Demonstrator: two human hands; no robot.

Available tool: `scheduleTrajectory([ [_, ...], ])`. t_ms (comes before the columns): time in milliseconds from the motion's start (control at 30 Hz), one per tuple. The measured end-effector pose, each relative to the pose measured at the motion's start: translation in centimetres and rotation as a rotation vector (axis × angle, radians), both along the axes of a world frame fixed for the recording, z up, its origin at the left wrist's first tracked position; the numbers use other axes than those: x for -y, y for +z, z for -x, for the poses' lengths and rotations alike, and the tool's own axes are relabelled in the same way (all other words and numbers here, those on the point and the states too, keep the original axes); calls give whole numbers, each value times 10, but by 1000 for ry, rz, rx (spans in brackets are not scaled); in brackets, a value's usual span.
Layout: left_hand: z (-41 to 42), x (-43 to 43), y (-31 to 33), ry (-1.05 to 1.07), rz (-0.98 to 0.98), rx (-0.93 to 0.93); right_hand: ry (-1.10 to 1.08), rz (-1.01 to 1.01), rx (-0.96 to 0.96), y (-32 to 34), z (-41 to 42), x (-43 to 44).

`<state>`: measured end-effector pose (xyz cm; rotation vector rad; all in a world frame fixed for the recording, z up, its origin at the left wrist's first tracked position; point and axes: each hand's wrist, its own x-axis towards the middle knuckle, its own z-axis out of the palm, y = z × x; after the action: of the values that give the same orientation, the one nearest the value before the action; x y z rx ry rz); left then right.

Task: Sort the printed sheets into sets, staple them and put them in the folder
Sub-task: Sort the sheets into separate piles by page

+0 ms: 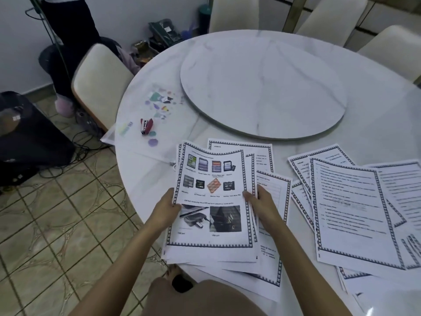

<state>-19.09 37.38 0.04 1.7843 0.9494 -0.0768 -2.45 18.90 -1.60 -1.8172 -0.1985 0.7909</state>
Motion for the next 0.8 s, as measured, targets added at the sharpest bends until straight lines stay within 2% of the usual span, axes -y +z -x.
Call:
scheduleTrajectory([
  [100, 0, -2, -3, -18, 7, 2, -25, -31, -20, 4, 1, -2],
  [200, -1, 0, 0, 59, 49, 77, -23, -163, -118, 17, -4, 3],
  [367, -9, 5, 18, 166, 284, 254, 28, -241, -123, 39, -16, 18],
  [467, -16, 11, 28, 133, 269, 269, 53, -141, 53, 49, -18, 19],
  [533, -24, 19, 38, 152, 186, 352, 24, -133, 177, 58, -17, 17],
  [667, -45, 25, 74, 262, -7, 549, -112, -193, 407, 87, -10, 8],
  [800, -53, 30, 111, 271, -88, 776, -230, -329, 592, 113, -3, 3],
])
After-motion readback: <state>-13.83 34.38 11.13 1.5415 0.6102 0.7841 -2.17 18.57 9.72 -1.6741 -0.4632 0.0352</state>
